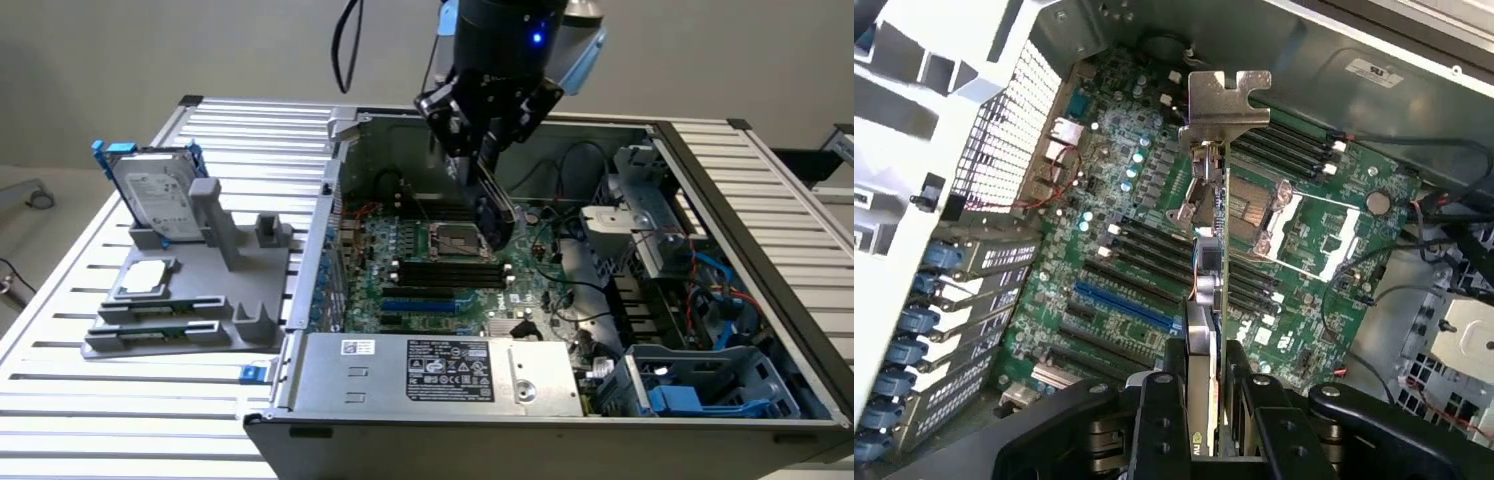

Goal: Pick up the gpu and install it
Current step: 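Insert the gpu into the slot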

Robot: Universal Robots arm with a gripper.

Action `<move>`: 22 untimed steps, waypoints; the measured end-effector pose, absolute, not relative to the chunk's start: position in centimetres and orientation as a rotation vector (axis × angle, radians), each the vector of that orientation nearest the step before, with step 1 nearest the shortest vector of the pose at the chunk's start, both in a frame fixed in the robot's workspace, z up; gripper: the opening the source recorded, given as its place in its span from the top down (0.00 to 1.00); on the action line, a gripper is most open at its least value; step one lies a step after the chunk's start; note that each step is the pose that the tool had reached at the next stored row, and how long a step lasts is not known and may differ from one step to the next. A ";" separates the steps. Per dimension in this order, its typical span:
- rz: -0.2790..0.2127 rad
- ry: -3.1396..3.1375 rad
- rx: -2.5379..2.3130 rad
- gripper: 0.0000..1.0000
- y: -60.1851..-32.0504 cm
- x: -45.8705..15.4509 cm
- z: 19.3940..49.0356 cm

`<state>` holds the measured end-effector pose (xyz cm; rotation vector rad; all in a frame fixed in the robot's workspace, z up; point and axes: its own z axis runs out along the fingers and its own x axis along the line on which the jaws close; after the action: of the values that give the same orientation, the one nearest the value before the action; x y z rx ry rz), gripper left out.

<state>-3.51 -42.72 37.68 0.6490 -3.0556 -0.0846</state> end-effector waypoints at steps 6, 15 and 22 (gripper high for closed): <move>-0.083 -3.013 0.814 0.74 -42.7 -3.5 37.6; -0.080 -2.932 1.056 0.74 -42.7 -3.5 37.6; -0.077 -2.856 1.240 0.74 -42.7 -3.5 37.5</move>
<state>-3.51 -42.72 37.48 1.2404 -2.8558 -0.0775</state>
